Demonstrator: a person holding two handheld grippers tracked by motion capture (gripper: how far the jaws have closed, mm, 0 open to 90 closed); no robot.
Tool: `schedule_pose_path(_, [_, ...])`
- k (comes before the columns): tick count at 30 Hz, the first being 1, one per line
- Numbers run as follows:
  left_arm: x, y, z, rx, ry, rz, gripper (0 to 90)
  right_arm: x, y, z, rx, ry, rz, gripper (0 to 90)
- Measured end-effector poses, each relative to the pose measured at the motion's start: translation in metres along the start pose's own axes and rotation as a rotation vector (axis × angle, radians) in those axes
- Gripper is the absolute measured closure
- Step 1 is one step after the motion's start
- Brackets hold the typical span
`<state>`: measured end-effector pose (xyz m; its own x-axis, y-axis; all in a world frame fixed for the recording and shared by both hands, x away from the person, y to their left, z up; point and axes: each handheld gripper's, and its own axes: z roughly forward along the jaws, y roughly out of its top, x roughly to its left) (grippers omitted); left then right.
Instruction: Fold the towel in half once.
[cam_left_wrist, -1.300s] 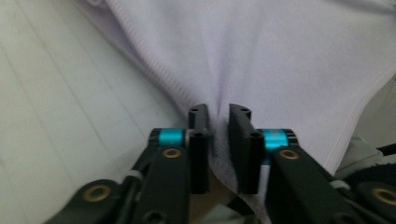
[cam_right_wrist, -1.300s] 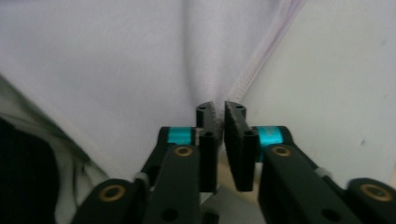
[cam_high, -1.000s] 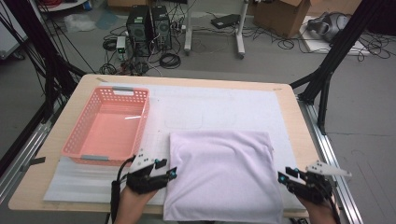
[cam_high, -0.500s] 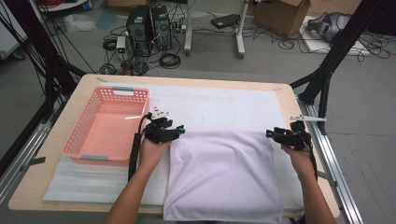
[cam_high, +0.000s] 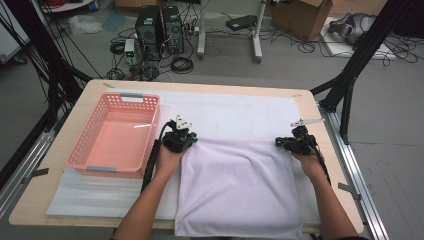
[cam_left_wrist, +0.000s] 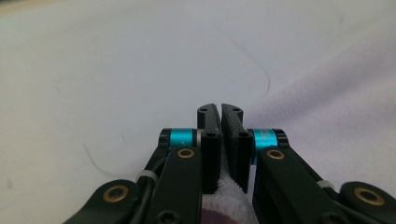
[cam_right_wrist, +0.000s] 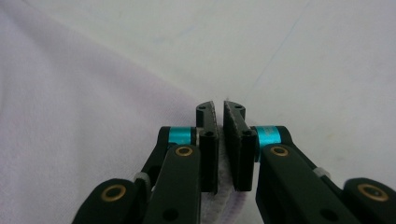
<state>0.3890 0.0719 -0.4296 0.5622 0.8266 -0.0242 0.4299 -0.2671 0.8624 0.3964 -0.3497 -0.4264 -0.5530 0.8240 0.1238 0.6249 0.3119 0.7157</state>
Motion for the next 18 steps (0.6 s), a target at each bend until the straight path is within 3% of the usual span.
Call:
schedule_pose_path(4, [0.001, 0.019, -0.012, -0.111, 0.032, -0.013, 86.1, -0.005, 0.005, -0.017, -0.142, -0.014, 0.017, 84.2])
schedule_pose_path(11, [0.009, 0.051, -0.021, -0.289, 0.115, -0.039, 86.2, 0.001, 0.034, -0.033, -0.341, -0.085, -0.033, 84.5])
schedule_pose_path(14, [0.014, 0.058, -0.016, -0.313, 0.147, -0.05, 86.1, 0.002, 0.045, -0.03, -0.419, -0.115, -0.031, 84.5])
schedule_pose_path(18, [0.018, 0.057, -0.002, -0.297, 0.2, -0.072, 86.0, 0.001, 0.056, -0.014, -0.416, -0.16, -0.025, 84.5])
